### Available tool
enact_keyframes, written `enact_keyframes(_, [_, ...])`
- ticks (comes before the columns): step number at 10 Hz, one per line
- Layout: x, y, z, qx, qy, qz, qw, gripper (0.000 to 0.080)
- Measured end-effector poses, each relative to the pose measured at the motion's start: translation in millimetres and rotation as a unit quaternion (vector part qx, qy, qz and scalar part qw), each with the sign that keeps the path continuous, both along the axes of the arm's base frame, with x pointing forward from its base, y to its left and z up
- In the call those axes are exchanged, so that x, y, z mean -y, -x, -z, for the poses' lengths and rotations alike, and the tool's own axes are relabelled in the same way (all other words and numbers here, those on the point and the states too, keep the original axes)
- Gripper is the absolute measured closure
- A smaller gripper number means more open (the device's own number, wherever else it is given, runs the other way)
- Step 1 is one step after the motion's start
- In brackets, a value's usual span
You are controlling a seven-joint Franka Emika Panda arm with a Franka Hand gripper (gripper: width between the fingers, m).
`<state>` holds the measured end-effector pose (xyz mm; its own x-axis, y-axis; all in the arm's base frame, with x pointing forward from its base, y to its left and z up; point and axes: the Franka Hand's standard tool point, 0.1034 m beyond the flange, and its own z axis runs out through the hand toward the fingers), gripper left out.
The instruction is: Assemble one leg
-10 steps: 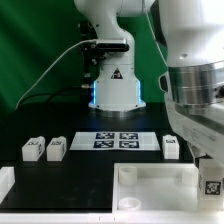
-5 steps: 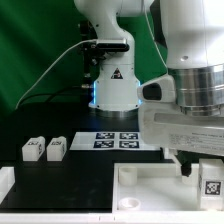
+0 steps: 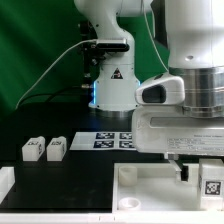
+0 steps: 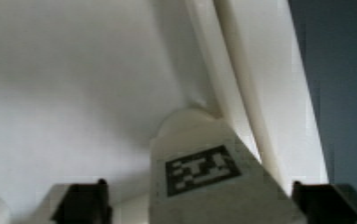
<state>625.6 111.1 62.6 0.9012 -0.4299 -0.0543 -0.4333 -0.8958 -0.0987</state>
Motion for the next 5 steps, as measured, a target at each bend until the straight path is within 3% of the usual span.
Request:
enact_keyframes(1, [-1.2, 0.1, 0.0, -0.007, -0.002, 0.06, 0.998, 0.041])
enact_keyframes(2, [-1.5, 0.2, 0.0, -0.012, -0.002, 0.105, 0.994, 0.0509])
enact_keyframes(4, [-2.3, -0.3, 0.4, -0.023, -0.003, 0.2, 0.979, 0.0509])
enact_keyframes(5, [-2.8, -3.5, 0.5, -0.034, -0.006, 0.286, 0.957, 0.0509])
